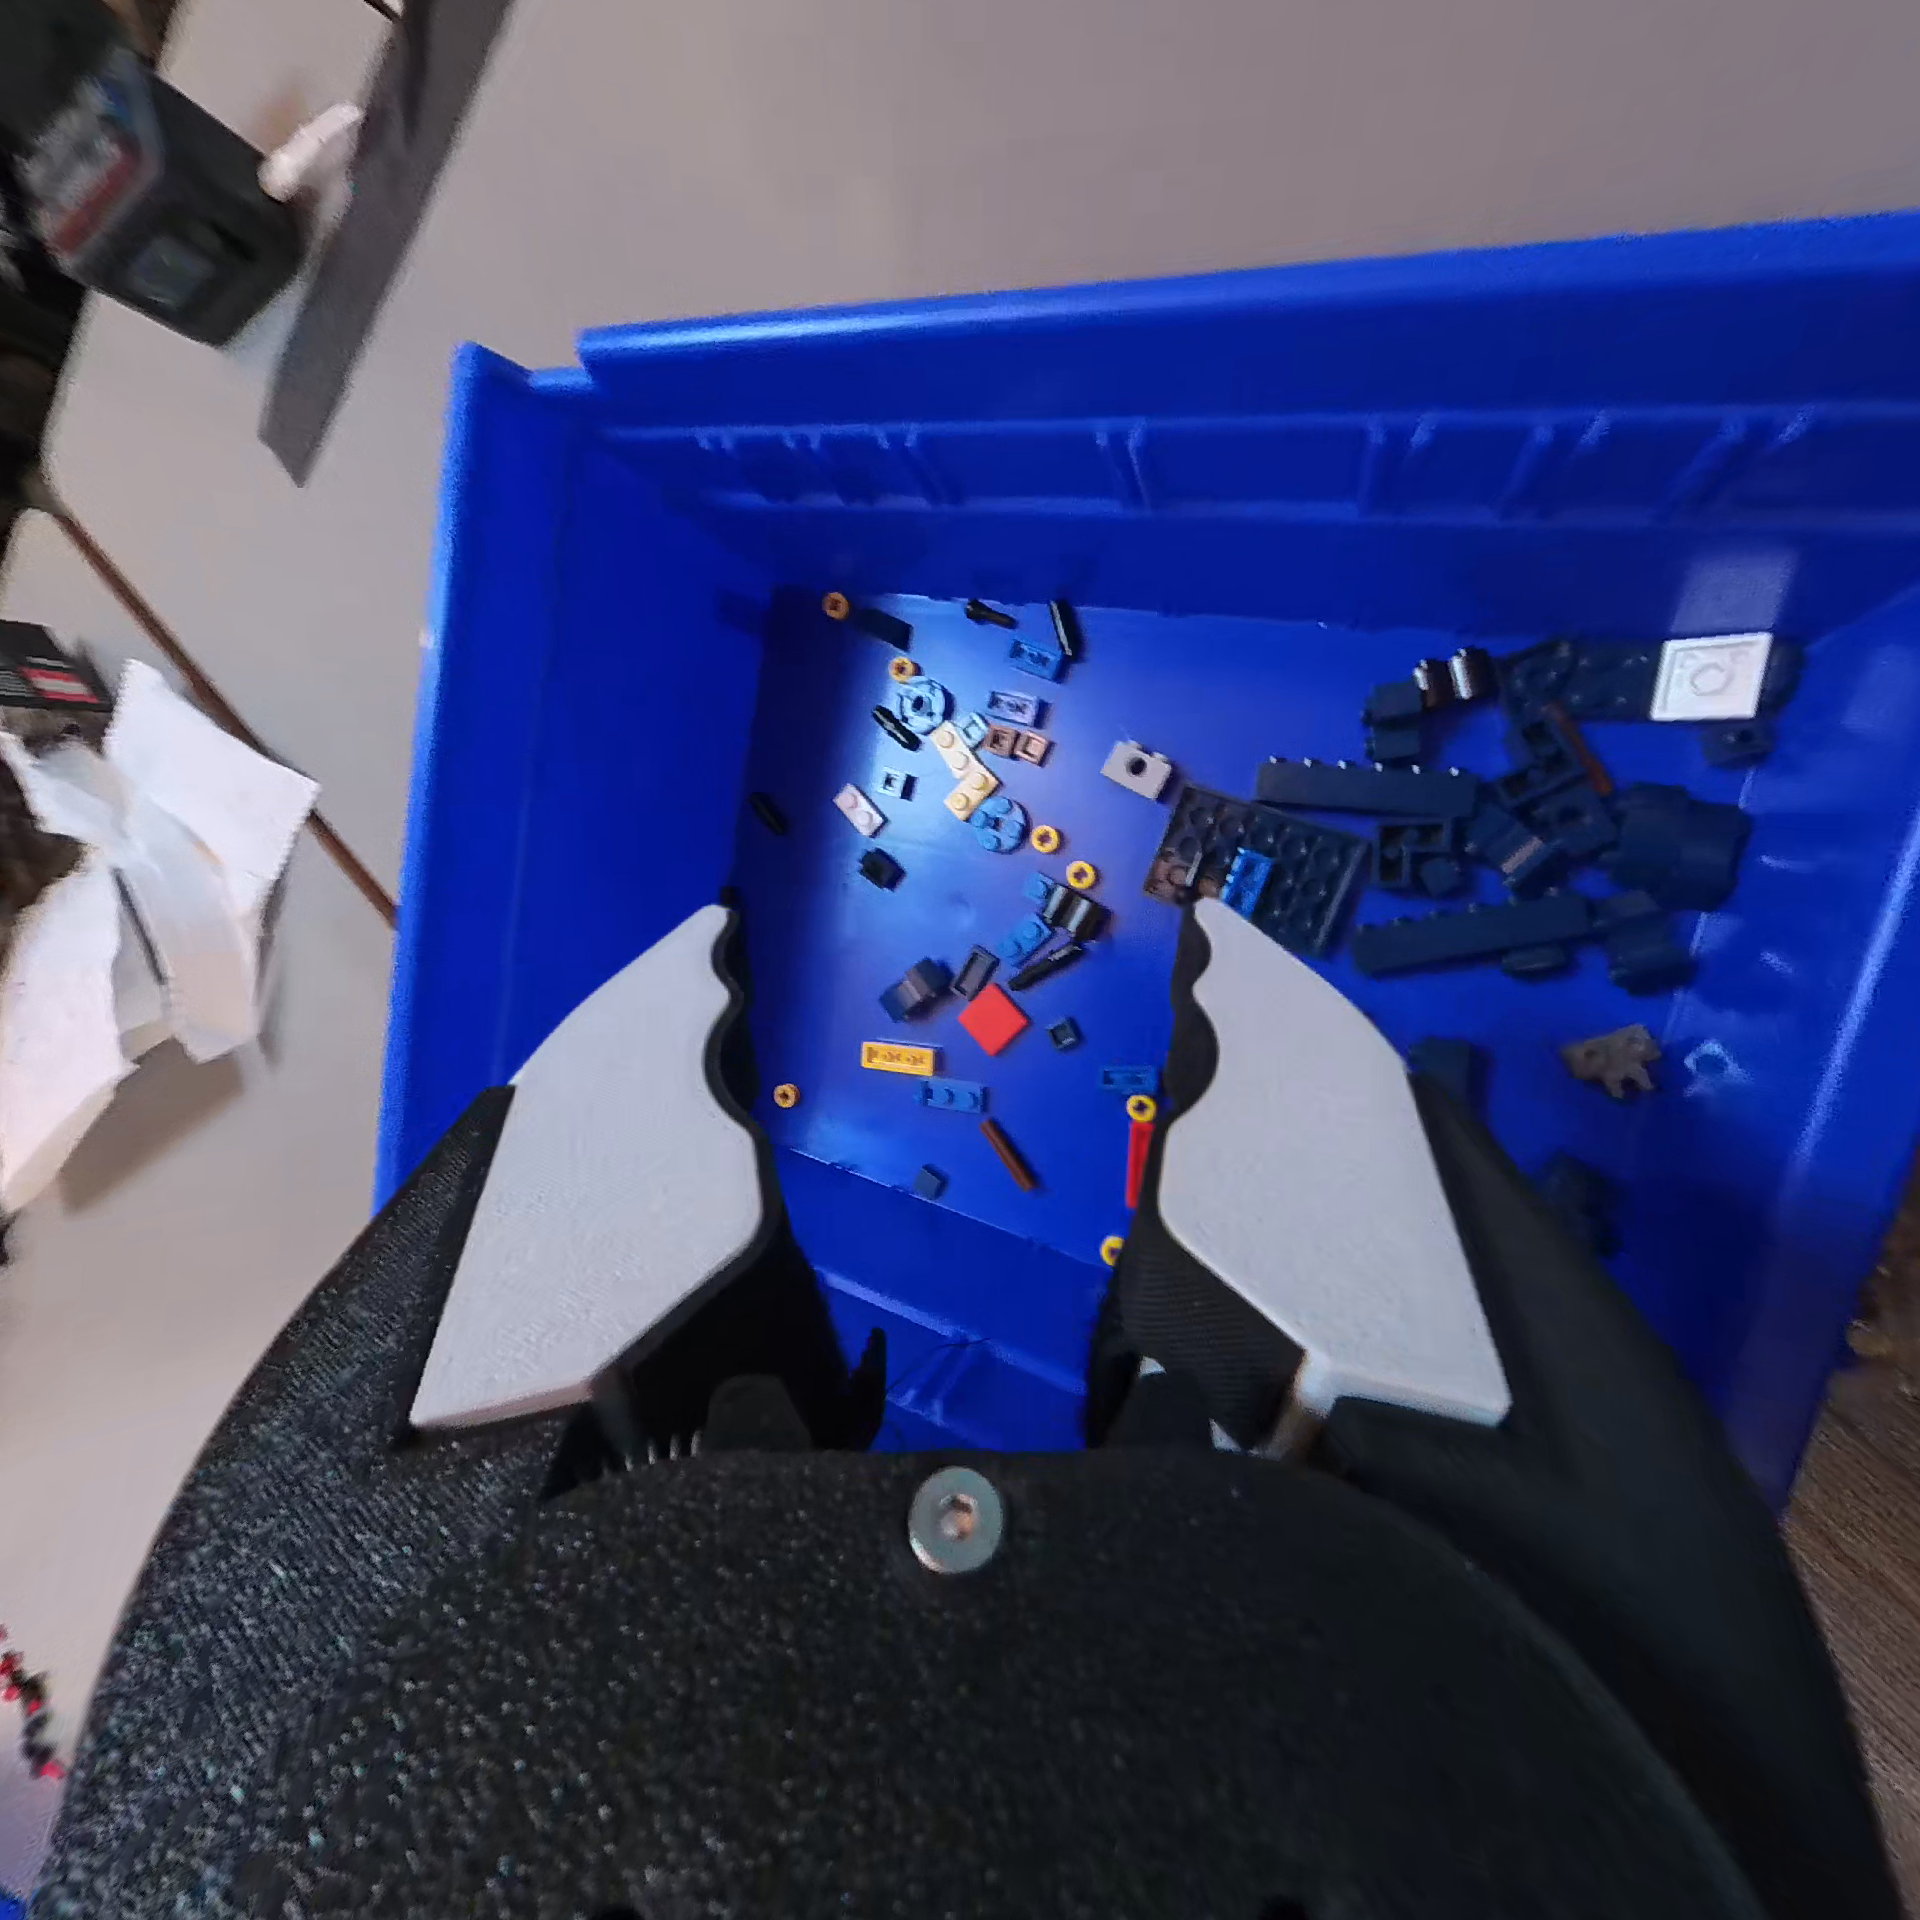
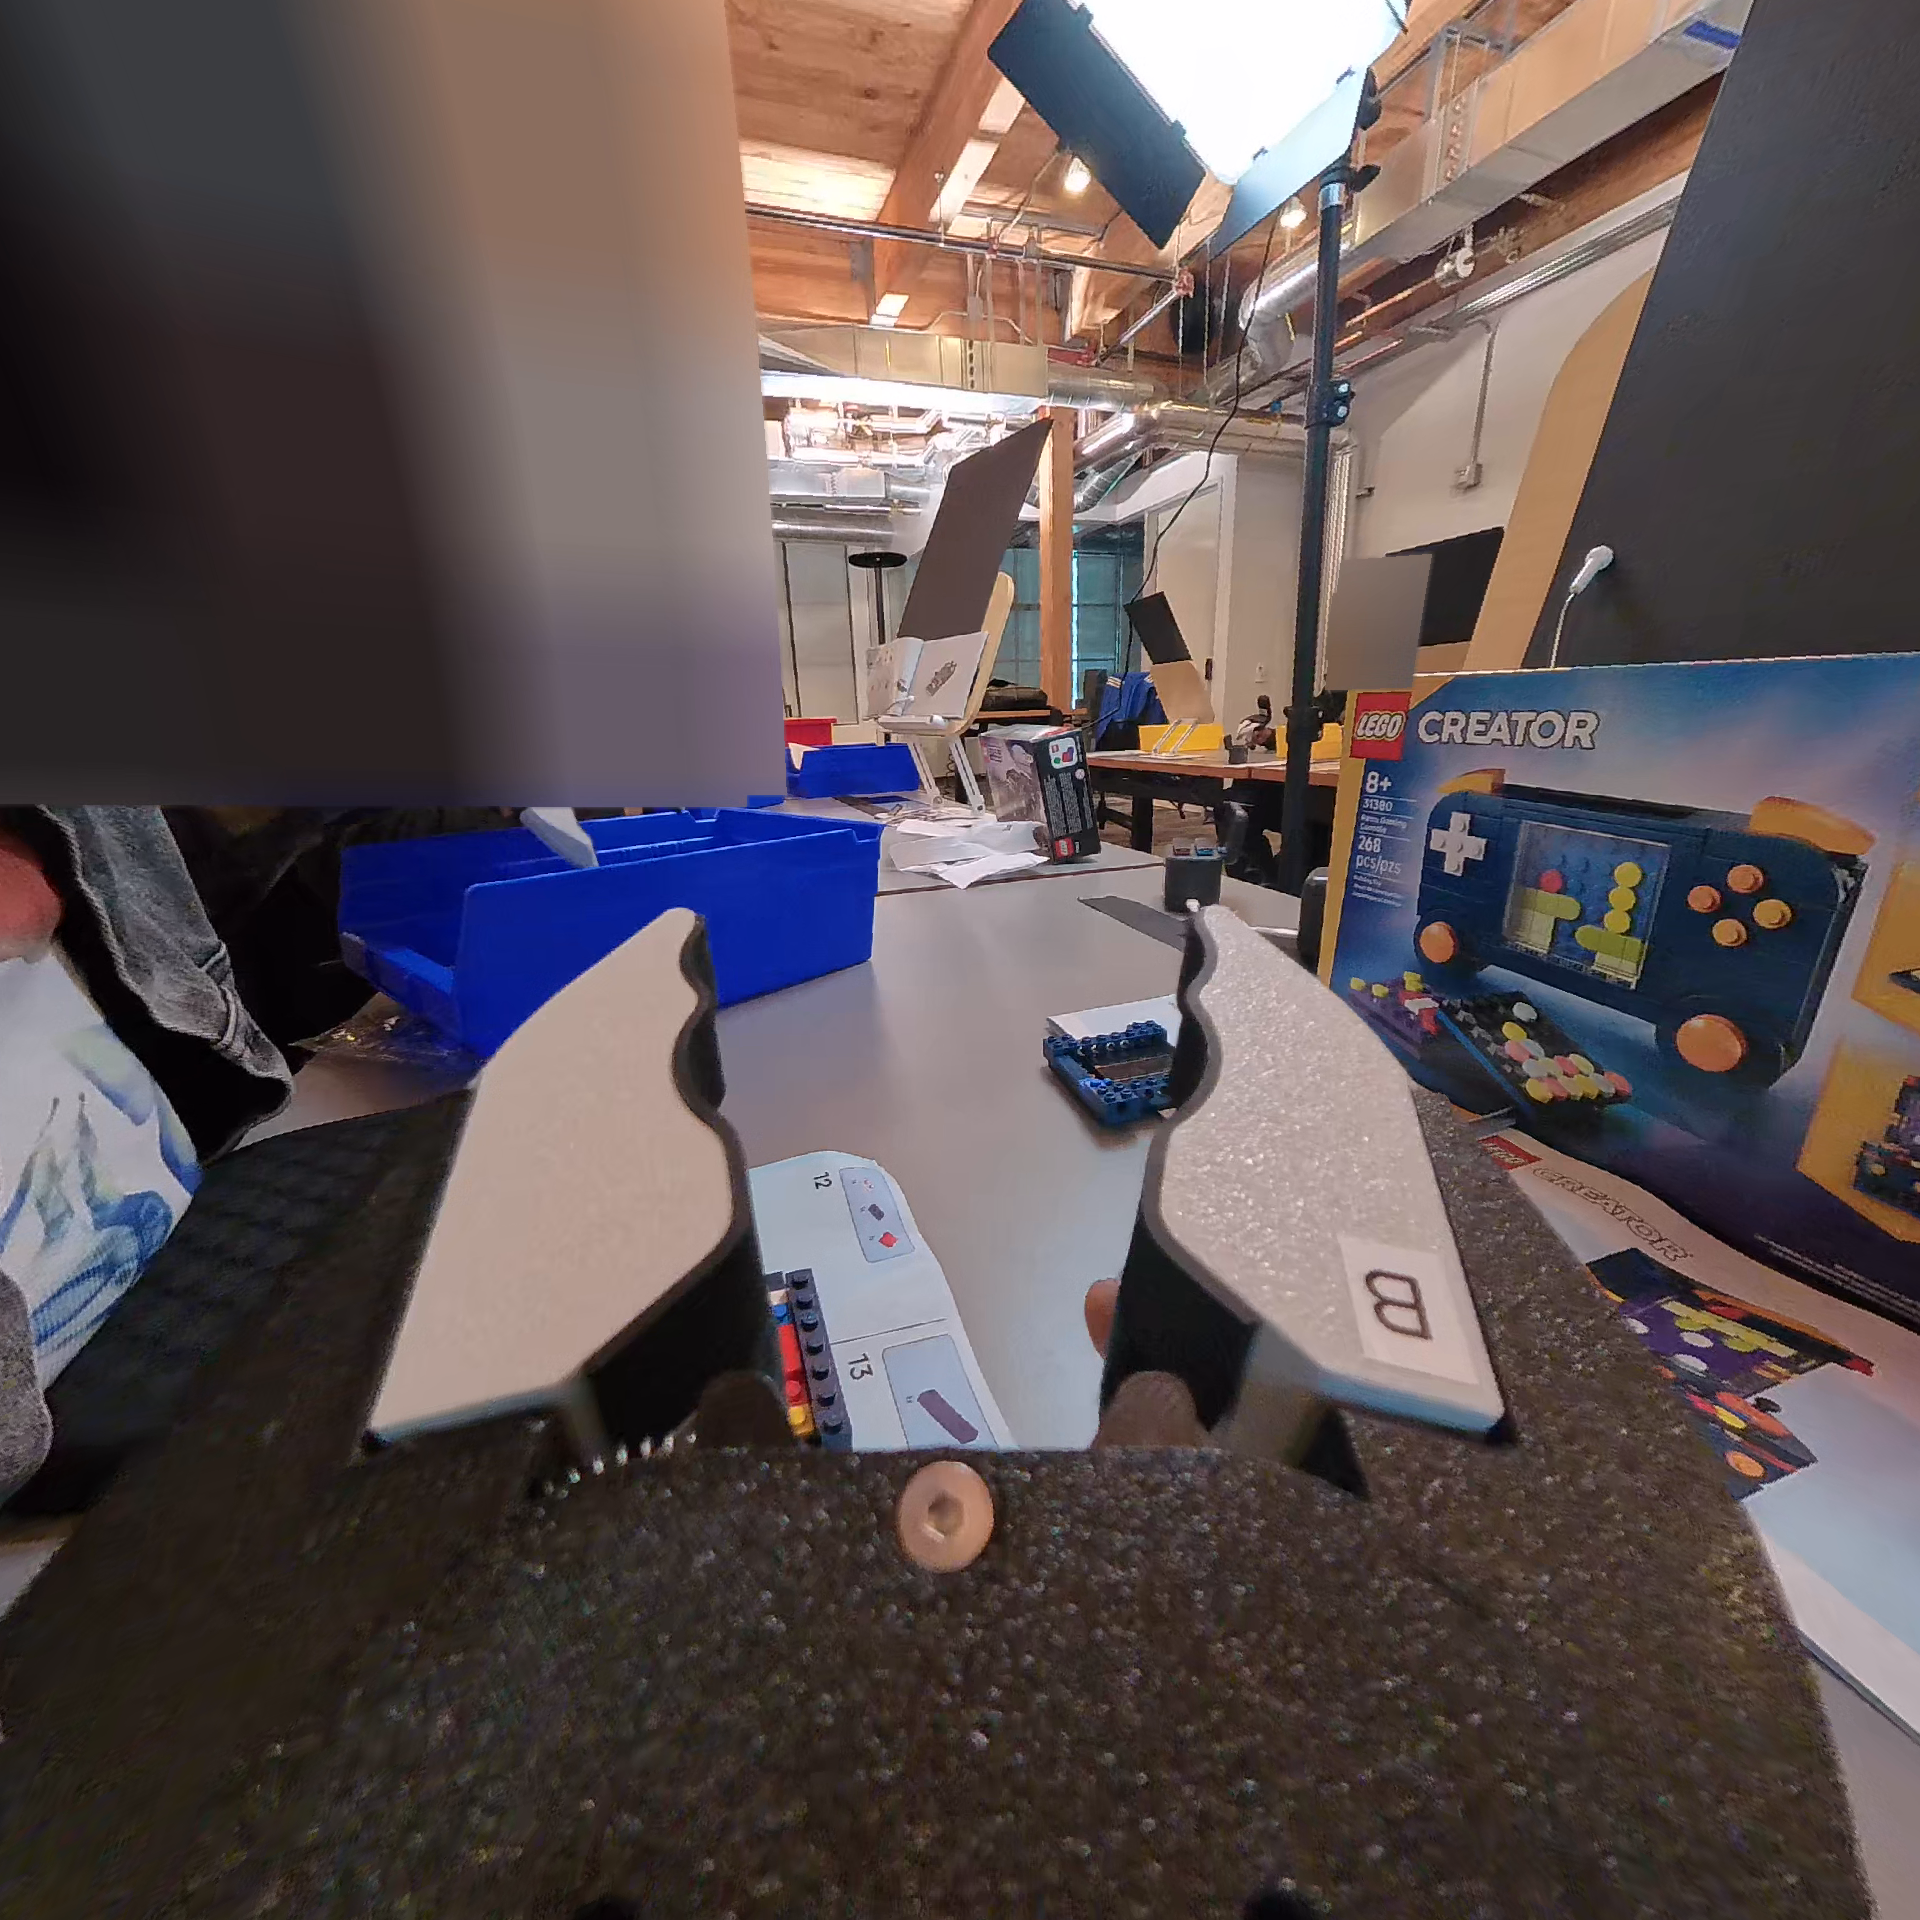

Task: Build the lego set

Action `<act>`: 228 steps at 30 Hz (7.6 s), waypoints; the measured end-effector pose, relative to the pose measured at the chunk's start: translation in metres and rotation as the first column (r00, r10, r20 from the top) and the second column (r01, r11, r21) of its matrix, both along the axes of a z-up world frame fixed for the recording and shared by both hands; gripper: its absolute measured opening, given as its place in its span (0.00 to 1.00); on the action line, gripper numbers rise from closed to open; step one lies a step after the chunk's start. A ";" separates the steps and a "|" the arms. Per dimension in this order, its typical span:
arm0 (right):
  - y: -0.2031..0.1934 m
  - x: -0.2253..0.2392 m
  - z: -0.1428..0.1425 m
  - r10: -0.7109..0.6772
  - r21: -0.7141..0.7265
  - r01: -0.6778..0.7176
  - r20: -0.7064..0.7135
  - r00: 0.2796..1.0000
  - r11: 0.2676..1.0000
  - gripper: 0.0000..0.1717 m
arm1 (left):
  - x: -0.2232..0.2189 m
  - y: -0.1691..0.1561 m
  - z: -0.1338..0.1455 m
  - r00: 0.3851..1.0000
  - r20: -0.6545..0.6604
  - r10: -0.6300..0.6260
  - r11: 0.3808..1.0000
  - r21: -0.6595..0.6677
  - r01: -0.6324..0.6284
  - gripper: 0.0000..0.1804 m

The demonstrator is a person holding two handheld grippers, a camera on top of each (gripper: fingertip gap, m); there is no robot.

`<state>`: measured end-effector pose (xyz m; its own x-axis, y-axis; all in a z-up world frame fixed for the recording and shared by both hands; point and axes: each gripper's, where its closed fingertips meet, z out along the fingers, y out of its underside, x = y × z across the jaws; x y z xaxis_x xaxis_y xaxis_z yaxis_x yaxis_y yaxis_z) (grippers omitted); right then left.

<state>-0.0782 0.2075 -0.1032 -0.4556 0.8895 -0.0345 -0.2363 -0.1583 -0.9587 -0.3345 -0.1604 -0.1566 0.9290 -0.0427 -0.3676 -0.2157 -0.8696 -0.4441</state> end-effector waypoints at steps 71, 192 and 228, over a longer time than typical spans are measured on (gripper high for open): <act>-0.089 0.067 0.049 0.040 0.640 0.100 -0.200 0.979 0.762 0.27 | 0.328 0.274 0.088 0.173 0.655 -0.735 0.633 0.755 -0.168 0.08; 0.119 0.126 0.050 -0.495 -0.278 0.434 -0.206 0.844 0.857 0.16 | 0.248 0.327 -0.008 0.829 -0.262 -0.494 0.549 0.645 0.531 0.08; -0.058 0.017 -0.073 0.413 -0.342 -0.246 0.601 0.685 0.907 0.05 | 0.279 0.323 -0.023 0.665 -0.446 -0.598 0.480 0.465 0.744 0.08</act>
